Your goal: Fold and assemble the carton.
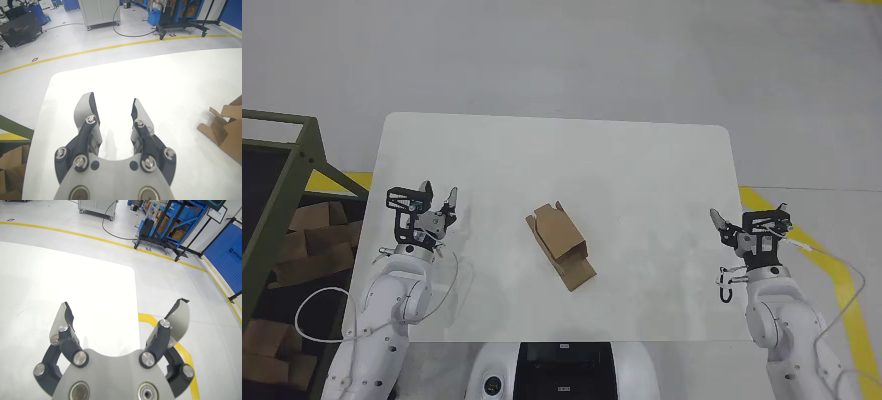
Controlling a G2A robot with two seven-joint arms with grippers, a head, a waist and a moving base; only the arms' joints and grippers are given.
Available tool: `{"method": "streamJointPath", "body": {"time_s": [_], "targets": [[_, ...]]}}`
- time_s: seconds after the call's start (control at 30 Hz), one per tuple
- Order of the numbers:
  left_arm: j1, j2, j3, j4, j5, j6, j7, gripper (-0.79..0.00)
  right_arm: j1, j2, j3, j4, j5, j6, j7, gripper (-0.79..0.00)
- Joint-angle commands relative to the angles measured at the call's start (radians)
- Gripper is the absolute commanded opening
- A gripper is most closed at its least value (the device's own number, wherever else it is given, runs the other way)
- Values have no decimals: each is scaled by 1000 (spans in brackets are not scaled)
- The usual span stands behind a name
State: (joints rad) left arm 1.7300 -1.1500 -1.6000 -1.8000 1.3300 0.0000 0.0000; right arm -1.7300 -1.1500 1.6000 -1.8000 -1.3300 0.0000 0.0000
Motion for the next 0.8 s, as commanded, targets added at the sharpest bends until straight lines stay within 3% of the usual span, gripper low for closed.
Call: {"method": "streamJointPath", "body": {"time_s": [0.0,0.17,0.2,0.77], "targets": [[0,0,0,0,0,0,0,-402,0,0,0,0,0,0,0,0],[0,0,0,0,0,0,0,-398,0,0,0,0,0,0,0,-1],[0,0,0,0,0,0,0,0,1,0,-2,-3,2,-5,-3,0],[0,0,0,0,0,0,0,0,-34,-13,-122,-92,-135,-40,-165,0]]}}
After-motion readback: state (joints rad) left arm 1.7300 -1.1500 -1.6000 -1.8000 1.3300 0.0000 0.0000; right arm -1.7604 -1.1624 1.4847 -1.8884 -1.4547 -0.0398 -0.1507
